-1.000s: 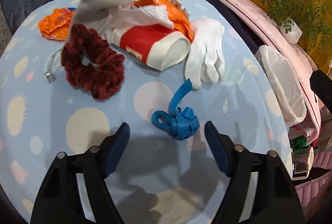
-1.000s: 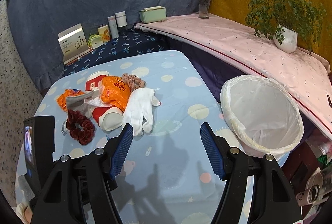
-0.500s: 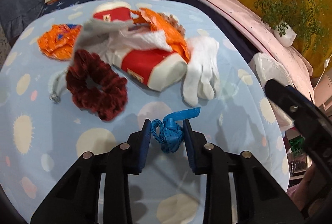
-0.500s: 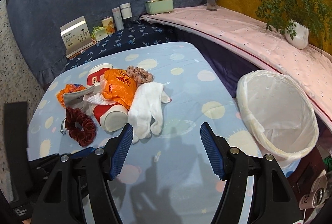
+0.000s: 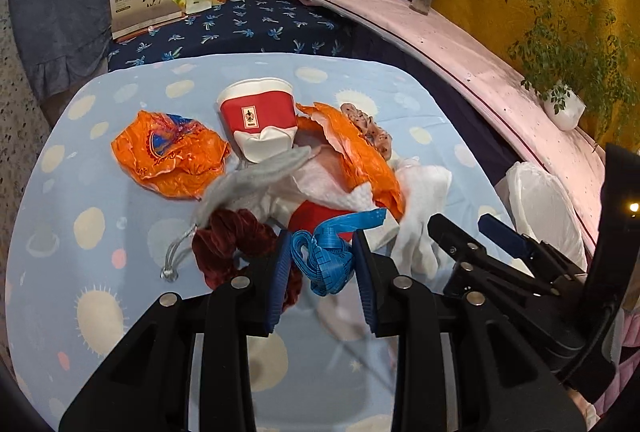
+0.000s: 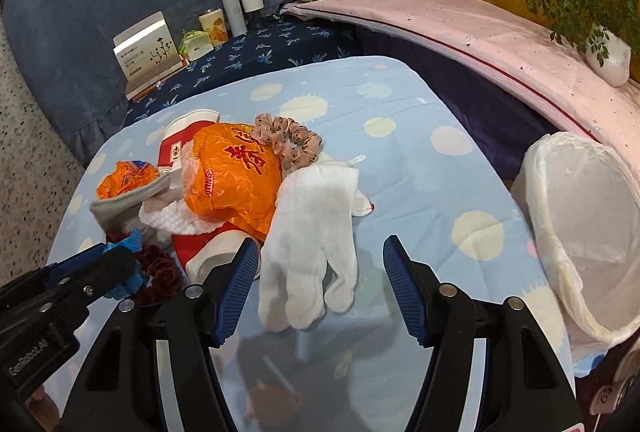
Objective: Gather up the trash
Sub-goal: 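Grasp the blue strap with the left tool while the right tool grasps the other white glove, then carry the blue strap and white glove into the wastebasket and release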
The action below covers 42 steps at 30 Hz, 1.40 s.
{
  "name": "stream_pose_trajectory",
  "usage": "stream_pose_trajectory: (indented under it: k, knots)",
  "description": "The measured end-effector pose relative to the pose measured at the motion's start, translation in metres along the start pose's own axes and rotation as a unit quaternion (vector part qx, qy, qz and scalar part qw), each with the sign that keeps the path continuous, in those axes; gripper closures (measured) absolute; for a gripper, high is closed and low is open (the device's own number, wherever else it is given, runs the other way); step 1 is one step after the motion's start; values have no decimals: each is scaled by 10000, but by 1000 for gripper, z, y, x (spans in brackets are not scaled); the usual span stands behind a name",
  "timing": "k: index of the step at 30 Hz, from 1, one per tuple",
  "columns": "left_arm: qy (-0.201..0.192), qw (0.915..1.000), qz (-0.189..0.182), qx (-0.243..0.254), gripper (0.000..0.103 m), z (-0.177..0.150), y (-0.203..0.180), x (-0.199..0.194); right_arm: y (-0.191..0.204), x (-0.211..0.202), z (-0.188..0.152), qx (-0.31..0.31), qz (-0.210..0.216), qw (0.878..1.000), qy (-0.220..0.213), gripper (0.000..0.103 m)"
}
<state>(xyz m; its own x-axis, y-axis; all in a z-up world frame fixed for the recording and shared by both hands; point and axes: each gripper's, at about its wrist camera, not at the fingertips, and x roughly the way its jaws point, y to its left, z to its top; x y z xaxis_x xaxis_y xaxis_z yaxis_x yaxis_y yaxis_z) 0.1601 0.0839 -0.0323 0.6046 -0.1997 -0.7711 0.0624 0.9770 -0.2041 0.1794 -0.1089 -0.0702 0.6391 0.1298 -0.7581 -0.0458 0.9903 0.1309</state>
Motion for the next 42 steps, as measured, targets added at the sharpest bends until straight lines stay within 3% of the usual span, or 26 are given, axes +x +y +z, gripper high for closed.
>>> stream_pose_trajectory:
  k: [3, 5, 8, 10, 11, 19, 24, 33, 42]
  knots:
    - [12, 10000, -9, 3, 73, 4, -1, 4, 3, 10, 3, -24, -1, 10000, 65, 42]
    - [23, 10000, -5, 17, 73, 5, -3, 6, 3, 16, 2, -30, 12, 9999, 127, 47]
    - [35, 10000, -1, 38, 73, 6, -5, 8, 3, 27, -1, -40, 94, 9995, 306, 69]
    - [34, 10000, 4, 53, 73, 7, -7, 9, 1, 30, -4, -8, 183, 9991, 387, 97]
    - [31, 10000, 5, 63, 73, 7, -8, 9, 0, 29, -4, 31, 247, 9989, 398, 100]
    - [-39, 9998, -67, 201, 73, 11, -25, 0, -19, -19, 12, 180, 184, 9993, -267, 101]
    - [-180, 9987, -185, 444, 73, 16, -55, -11, -42, -60, 26, 338, 95, 9966, -748, 101]
    - [-304, 9931, -591, 961, 73, 23, -129, -24, -93, -118, 36, 544, -257, 9894, -1323, 101]
    - [-248, 9838, -935, 1509, 73, 21, -207, -14, -164, -150, 29, 950, -753, 9800, -1580, 101]
